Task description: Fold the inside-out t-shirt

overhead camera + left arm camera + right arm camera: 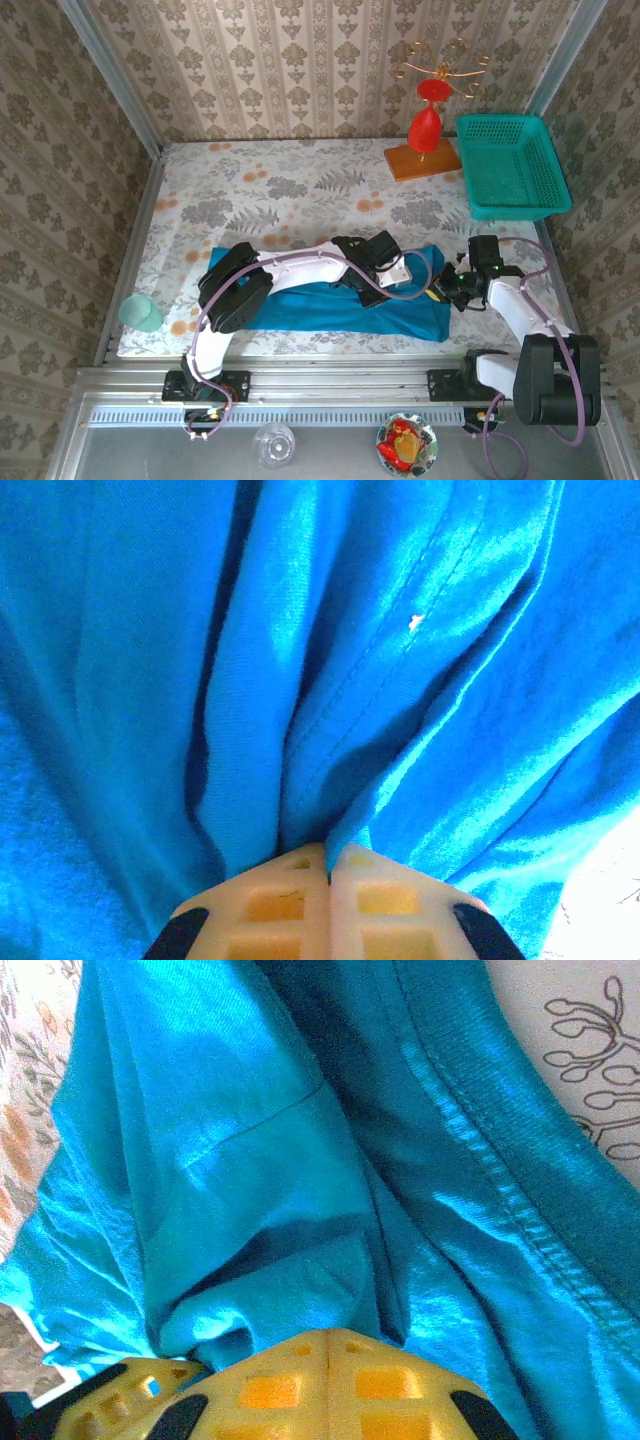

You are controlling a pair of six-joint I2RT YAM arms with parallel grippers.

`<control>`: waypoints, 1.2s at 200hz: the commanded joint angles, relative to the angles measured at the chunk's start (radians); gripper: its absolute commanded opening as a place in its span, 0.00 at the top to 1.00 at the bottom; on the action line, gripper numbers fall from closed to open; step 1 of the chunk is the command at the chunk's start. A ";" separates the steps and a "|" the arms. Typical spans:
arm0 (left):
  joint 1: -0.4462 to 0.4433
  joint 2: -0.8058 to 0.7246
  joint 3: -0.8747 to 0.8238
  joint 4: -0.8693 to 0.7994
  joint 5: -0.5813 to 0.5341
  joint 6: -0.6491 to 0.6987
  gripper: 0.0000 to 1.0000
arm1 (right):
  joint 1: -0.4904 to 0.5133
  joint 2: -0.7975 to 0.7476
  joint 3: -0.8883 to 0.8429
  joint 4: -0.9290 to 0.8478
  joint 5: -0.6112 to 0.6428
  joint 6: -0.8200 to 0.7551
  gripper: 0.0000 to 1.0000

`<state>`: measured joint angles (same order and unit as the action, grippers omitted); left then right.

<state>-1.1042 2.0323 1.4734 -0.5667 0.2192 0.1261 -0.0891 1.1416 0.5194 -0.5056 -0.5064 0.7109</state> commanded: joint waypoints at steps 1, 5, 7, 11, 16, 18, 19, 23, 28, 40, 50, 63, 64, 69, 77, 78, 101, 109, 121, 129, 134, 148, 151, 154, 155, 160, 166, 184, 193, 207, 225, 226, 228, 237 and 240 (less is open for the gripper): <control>0.007 -0.052 -0.016 0.003 0.020 -0.019 1.00 | -0.004 -0.034 -0.008 -0.060 -0.013 0.001 1.00; 0.007 -0.053 -0.017 0.002 0.020 -0.019 1.00 | -0.004 -0.039 -0.007 -0.064 -0.008 0.001 1.00; 0.007 -0.054 -0.018 0.003 0.021 -0.019 1.00 | -0.004 -0.041 -0.006 -0.067 -0.005 0.001 1.00; 0.007 -0.054 -0.018 0.004 0.021 -0.019 1.00 | -0.004 -0.044 -0.006 -0.072 0.004 0.001 1.00; 0.007 -0.055 -0.018 0.004 0.022 -0.020 1.00 | -0.004 -0.048 -0.005 -0.081 0.018 -0.001 1.00; 0.007 -0.055 -0.018 0.004 0.023 -0.020 1.00 | -0.004 -0.048 -0.004 -0.085 0.024 -0.002 0.99; 0.007 -0.055 -0.018 0.004 0.023 -0.019 1.00 | -0.004 -0.048 -0.004 -0.088 0.027 -0.003 0.98; 0.008 -0.055 -0.019 0.004 0.022 -0.019 1.00 | -0.004 -0.048 -0.001 -0.097 0.041 -0.006 0.93; 0.009 -0.055 -0.019 0.005 0.022 -0.019 1.00 | -0.004 -0.046 0.001 -0.108 0.054 -0.012 0.86; 0.010 -0.057 -0.019 0.007 0.023 -0.020 1.00 | -0.004 -0.034 0.001 -0.120 0.069 -0.026 0.74; 0.012 -0.055 -0.019 0.007 0.023 -0.019 1.00 | -0.004 -0.020 -0.003 -0.117 0.066 -0.030 0.69; 0.015 -0.055 -0.019 0.008 0.023 -0.019 1.00 | -0.004 -0.004 -0.014 -0.102 0.049 -0.030 0.65; 0.014 -0.055 -0.019 0.008 0.023 -0.019 1.00 | -0.004 -0.003 -0.014 -0.101 0.047 -0.030 0.65; 0.015 -0.055 -0.019 0.008 0.025 -0.018 1.00 | -0.004 0.001 -0.017 -0.097 0.044 -0.030 0.64; 0.017 -0.055 -0.019 0.007 0.025 -0.018 1.00 | -0.004 0.004 -0.021 -0.089 0.036 -0.027 0.63; 0.017 -0.055 -0.020 0.007 0.025 -0.018 1.00 | -0.004 0.004 -0.022 -0.089 0.035 -0.027 0.63; 0.020 -0.055 -0.021 0.007 0.028 -0.019 1.00 | -0.004 0.002 -0.030 -0.068 0.015 -0.015 0.62; 0.020 -0.054 -0.021 0.007 0.028 -0.019 1.00 | -0.005 0.003 -0.030 -0.067 0.013 -0.014 0.63; 0.021 -0.053 -0.023 0.007 0.029 -0.019 1.00 | -0.004 0.006 -0.030 -0.064 0.009 -0.013 0.65; 0.021 -0.055 -0.022 0.008 0.030 -0.019 1.00 | -0.004 0.006 -0.031 -0.062 0.009 -0.011 0.68; 0.021 -0.055 -0.024 0.008 0.031 -0.019 1.00 | -0.004 0.006 -0.032 -0.061 0.008 -0.010 0.71; 0.021 -0.058 -0.025 0.008 0.036 -0.019 1.00 | -0.004 0.000 -0.030 -0.063 0.009 -0.008 0.81; 0.021 -0.059 -0.026 0.008 0.039 -0.019 1.00 | -0.004 -0.003 -0.029 -0.065 0.009 -0.007 0.84; 0.020 -0.060 -0.026 0.009 0.042 -0.019 1.00 | -0.004 -0.008 -0.029 -0.067 0.009 -0.006 0.87; 0.020 -0.061 -0.027 0.009 0.044 -0.018 1.00 | -0.004 -0.009 -0.029 -0.068 0.010 -0.006 0.88; 0.021 -0.064 -0.030 0.012 0.049 -0.016 1.00 | -0.004 -0.018 -0.027 -0.072 0.013 -0.004 0.92; 0.021 -0.070 -0.036 0.018 0.058 -0.014 1.00 | -0.004 -0.034 -0.024 -0.083 0.017 -0.002 0.97; 0.021 -0.087 -0.058 0.028 0.083 -0.006 1.00 | -0.004 -0.099 -0.014 -0.122 0.025 0.007 1.00; 0.021 -0.091 -0.065 0.026 0.089 -0.001 1.00 | -0.004 -0.132 -0.007 -0.146 0.024 0.012 1.00; 0.021 -0.093 -0.068 0.012 0.090 0.010 1.00 | -0.003 -0.180 -0.005 -0.178 0.017 0.026 1.00; 0.021 -0.092 -0.068 -0.010 0.088 0.025 1.00 | -0.003 -0.235 -0.018 -0.216 0.009 0.043 1.00; 0.021 -0.092 -0.068 -0.011 0.088 0.025 1.00 | -0.003 -0.238 -0.019 -0.218 0.009 0.043 1.00; 0.021 -0.092 -0.068 -0.012 0.088 0.027 1.00 | -0.002 -0.243 -0.021 -0.223 0.009 0.044 1.00; 0.021 -0.093 -0.071 -0.014 0.088 0.032 1.00 | -0.001 -0.267 -0.032 -0.241 0.008 0.049 1.00; 0.021 -0.095 -0.073 -0.015 0.089 0.032 1.00 | -0.001 -0.275 -0.035 -0.247 0.009 0.051 1.00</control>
<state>-1.0904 1.9808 1.4185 -0.5449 0.2840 0.1280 -0.0891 0.9207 0.4980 -0.6544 -0.4805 0.7300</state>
